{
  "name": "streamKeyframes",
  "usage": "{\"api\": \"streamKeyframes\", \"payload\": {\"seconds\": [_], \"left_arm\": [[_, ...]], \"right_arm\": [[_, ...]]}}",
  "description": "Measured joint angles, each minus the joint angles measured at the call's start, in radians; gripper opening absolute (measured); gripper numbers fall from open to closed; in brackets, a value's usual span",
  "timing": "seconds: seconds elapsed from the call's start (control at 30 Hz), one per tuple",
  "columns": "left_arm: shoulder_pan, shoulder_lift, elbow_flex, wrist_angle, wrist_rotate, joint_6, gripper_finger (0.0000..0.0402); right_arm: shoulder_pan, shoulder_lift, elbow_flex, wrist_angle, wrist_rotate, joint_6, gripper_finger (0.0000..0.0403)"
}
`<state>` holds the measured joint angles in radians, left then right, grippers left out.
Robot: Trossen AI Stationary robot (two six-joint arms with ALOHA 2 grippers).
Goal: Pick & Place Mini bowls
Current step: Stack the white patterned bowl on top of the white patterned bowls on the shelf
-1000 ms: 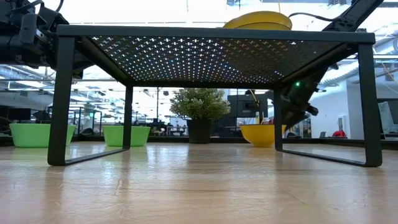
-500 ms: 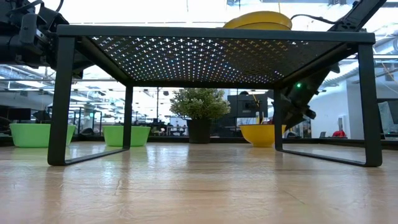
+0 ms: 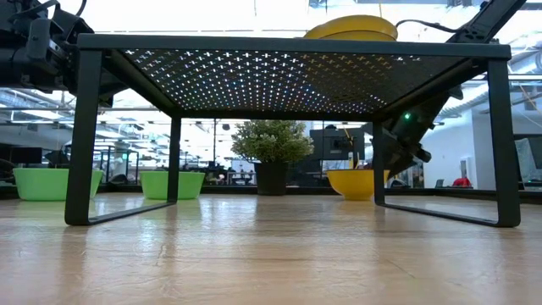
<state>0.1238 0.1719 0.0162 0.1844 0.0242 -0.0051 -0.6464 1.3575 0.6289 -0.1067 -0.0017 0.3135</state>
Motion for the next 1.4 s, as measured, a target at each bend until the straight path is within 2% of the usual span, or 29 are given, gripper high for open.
{"api": "streamKeyframes", "payload": {"seconds": [1.17,1.4], "left_arm": [[0.0,0.0,0.0,0.0,0.0,0.0,0.0099],[0.0,0.0,0.0,0.0,0.0,0.0,0.0099]], "right_arm": [[0.0,0.0,0.0,-0.015,0.005,-0.012,0.016],[-0.001,0.0,0.0,-0.006,0.053,-0.012,0.016]]}}
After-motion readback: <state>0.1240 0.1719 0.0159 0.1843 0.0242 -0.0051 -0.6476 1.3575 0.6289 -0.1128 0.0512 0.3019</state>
